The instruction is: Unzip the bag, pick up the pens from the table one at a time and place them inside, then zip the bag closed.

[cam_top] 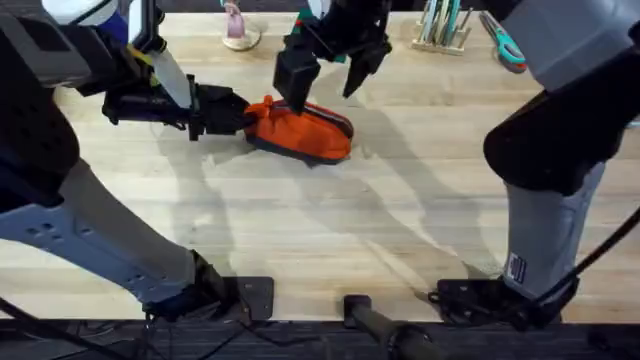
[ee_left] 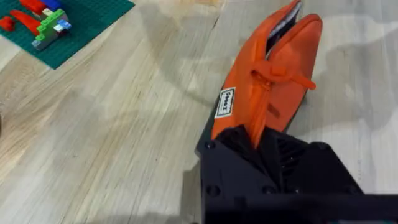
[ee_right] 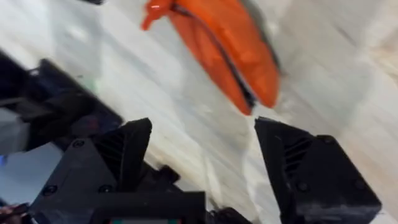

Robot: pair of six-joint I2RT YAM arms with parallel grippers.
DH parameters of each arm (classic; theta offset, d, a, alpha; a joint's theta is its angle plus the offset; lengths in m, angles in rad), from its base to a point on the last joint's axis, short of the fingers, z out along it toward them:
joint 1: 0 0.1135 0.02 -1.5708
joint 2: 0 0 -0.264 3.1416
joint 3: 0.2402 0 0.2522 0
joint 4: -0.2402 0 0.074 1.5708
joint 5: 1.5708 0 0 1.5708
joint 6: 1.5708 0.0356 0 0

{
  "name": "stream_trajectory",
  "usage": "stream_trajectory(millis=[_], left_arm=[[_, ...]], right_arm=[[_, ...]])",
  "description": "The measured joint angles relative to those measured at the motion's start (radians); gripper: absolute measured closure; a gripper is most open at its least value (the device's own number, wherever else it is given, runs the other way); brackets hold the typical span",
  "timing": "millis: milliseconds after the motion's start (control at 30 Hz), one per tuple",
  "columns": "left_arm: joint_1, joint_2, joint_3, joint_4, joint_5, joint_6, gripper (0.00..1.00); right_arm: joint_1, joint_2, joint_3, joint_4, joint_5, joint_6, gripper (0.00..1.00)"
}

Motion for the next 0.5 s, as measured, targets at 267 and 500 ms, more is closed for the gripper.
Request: stream_trajectory(millis=[267, 500], left_arm=[[0.000, 0.000, 0.000, 0.000, 0.000, 0.000, 0.959], [0.000, 0.000, 0.000, 0.000, 0.000, 0.000, 0.959]], right_arm=[[0.003, 0.000, 0.000, 0.102, -0.112, 0.070, 0.004], [0.031, 0.000, 0.000, 0.227, -0.117, 0.256, 0.004]])
